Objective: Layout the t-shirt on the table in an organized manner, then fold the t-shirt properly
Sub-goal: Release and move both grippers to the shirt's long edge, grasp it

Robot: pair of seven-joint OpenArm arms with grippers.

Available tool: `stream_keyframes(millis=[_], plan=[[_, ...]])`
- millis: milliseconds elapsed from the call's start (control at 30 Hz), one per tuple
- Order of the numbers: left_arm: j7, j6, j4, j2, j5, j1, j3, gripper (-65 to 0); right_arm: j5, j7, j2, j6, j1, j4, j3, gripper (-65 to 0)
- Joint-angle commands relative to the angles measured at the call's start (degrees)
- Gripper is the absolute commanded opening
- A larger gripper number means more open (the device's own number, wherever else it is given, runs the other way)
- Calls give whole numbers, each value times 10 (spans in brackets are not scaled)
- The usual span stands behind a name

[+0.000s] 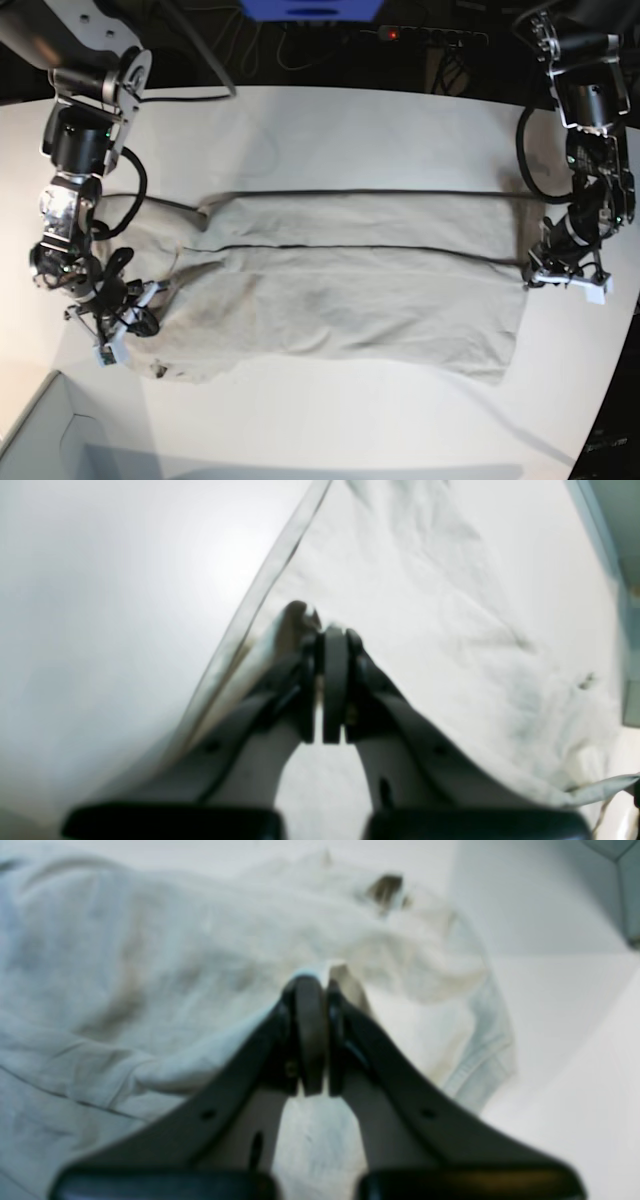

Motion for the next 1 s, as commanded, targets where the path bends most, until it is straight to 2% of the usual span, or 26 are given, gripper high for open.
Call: stream_keyframes(millis=[0,67,133,333,433,567,800,967], plan=[[-11,-6,9,-4,0,-14,-2,-650,10,14,10,-2,17,10,0,-650],[-11,-6,10,-1,6,-14,-3,-648,10,14,13,-2,17,9,0,-650],[-11,-6,10,-2,7,-19,-2,-608,9,13,13,-2,17,9,-1,-616],[-6,-6,16,-2,5,-17,-2,-309,9,11,30,-2,13,11,0,-408],[-6,-6,16,-3,3,-17,-2,-219,9,11,41,-2,11,19,10,-337],[-6,-6,43,0,3,12,-8,-180,9,11,43,-2,-19,55,53,-329],[-12,-4,117,17,2,96,-9,-180,10,13,41,-2,-91,93,103,-328],[-9,-5,110,33,3,132,-53,-179,10,13,43,-2,-133,93,116,-328]])
